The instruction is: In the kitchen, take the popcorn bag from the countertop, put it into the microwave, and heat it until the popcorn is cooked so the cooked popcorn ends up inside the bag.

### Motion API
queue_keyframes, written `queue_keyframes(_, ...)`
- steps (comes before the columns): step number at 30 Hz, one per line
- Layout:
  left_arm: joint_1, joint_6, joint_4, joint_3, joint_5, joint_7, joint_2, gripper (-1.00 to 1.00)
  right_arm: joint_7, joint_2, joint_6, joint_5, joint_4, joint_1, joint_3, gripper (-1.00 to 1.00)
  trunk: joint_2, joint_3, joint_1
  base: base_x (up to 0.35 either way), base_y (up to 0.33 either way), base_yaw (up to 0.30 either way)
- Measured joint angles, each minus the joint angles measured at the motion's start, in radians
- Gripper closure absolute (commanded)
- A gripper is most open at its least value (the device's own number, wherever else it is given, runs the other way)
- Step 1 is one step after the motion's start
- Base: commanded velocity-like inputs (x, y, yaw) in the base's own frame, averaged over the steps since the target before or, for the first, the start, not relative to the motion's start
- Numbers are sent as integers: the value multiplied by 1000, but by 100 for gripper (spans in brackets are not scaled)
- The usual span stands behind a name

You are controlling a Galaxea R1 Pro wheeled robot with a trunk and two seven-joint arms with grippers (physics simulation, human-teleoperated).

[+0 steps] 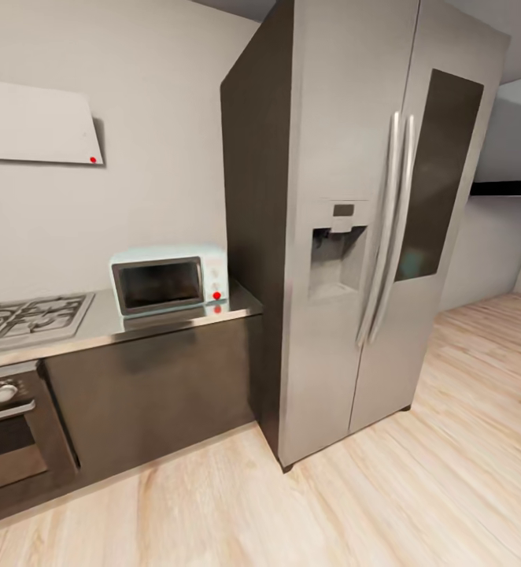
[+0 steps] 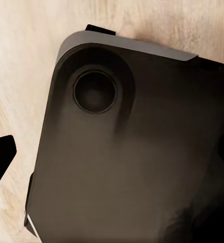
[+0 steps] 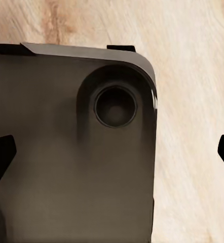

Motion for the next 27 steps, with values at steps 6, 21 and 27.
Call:
queue_keyframes(6, 0, 0, 0, 0, 0, 0, 0, -100, 1, 0, 0, 0, 0, 0, -6, -100, 0, 0, 0, 329, -116, 0)
queue_keyframes(21, 0, -5, 0, 1, -1, 0, 0, -100, 1, -2, -4, 1, 0, 0, -1, -100, 0, 0, 0, 329, -113, 170)
queue_keyframes(27, 0, -5, 0, 1, -1, -1, 0, -100, 1, -3, -5, 0, 0, 0, -1, -100, 0, 0, 0, 299, -44, 268)
